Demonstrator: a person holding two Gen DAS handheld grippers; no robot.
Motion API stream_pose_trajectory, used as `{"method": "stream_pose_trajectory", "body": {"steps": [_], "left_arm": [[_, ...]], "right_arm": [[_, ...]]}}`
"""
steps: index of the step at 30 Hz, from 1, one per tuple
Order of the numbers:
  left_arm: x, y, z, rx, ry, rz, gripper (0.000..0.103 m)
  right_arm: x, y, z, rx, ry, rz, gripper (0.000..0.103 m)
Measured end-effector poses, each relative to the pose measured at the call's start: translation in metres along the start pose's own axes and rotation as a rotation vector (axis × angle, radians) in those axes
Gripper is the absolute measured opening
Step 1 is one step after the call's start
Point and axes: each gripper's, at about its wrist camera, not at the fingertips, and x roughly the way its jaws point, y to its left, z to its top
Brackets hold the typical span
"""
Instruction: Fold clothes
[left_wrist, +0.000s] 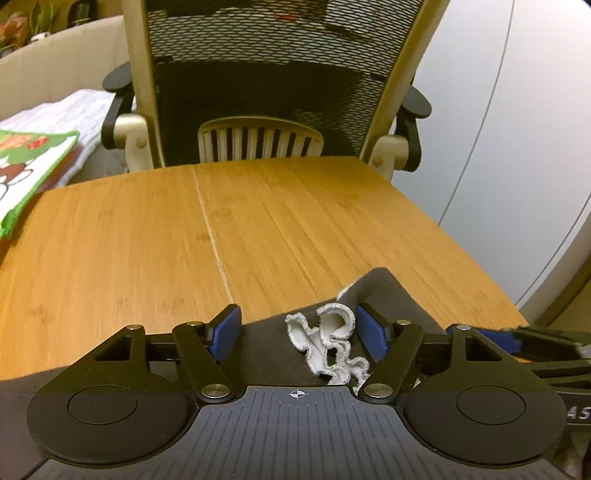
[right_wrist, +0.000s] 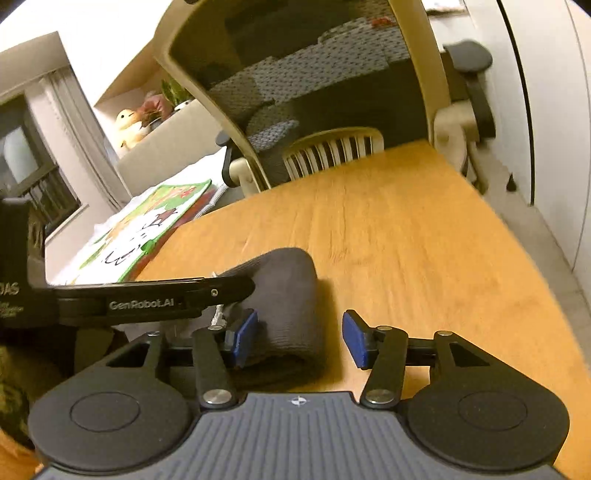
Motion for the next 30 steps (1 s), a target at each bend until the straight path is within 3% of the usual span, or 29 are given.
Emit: {"method": "stream_pose_trajectory", "body": {"steps": [5, 15, 23, 27, 30], "left_arm": [[-0.001, 0.004, -0.002, -0.013, 0.003, -0.009, 0.076], [-0.003, 0.0, 0.0, -0.028, -0.001, -0.045, 0.073], [-0.005, -0.015, -0.001, 0.001, 0.001, -0.066, 0.074], [0.003, -0.009, -0.006, 0.006, 0.015, 0.002, 0.074], [0.002, 0.002, -0.006, -0.025, 0.011, 0.028, 0.073]], "right_arm": [[0.017, 0.007, -0.004, -0.013, 0.011, 0.007, 0.056], [0.005, 0.009, -0.003, -0.042, -0.022, 0.016, 0.029], [-0.018, -0.004, 0.002, -0.095, -0.053, -0.083, 0.029], [-0.015, -0.005, -0.006, -0.111, -0.038, -0.107, 0.043], [-0.013, -0.009, -0.01, -0.092, -0.038, -0.112, 0.046]]}}
